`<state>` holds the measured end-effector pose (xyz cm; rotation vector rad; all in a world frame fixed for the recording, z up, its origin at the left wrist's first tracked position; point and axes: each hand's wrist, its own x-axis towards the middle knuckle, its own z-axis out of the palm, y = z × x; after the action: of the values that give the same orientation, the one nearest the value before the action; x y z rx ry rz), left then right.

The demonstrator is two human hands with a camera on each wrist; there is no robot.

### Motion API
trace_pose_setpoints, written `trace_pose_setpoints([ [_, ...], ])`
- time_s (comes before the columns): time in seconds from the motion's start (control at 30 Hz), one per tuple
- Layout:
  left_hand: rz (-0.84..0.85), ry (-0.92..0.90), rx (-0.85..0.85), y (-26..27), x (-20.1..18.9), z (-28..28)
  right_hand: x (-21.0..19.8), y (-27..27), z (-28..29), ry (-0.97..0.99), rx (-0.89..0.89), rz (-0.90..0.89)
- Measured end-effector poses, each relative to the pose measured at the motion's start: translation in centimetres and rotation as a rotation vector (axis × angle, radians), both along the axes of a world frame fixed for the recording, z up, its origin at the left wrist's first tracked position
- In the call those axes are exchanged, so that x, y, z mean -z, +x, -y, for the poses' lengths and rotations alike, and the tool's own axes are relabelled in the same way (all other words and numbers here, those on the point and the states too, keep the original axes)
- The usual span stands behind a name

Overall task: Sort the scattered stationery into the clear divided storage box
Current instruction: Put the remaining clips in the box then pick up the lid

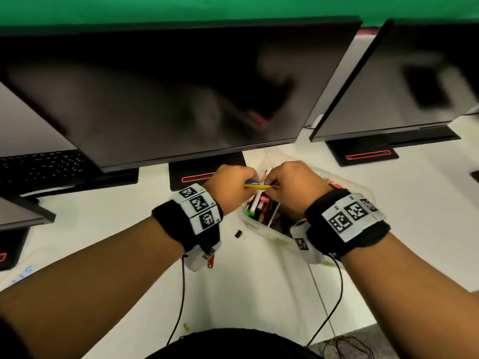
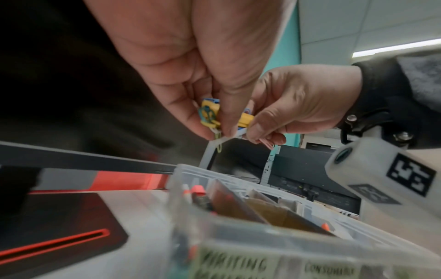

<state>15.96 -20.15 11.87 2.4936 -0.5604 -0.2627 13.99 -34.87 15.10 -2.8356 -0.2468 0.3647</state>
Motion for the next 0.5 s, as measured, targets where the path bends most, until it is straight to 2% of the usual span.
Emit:
trace_pose_setpoints([
  [0.23,0.012,-0.028,0.07,2.8,0.8,9.8,-0.2,1.3,7.4,-0.158,0.203,0.021],
  [0.5,-0.047,0.119,0.057,4.7,1.8,12.1,1.9,3.7,8.0,-0.34,0.14,-0.024],
])
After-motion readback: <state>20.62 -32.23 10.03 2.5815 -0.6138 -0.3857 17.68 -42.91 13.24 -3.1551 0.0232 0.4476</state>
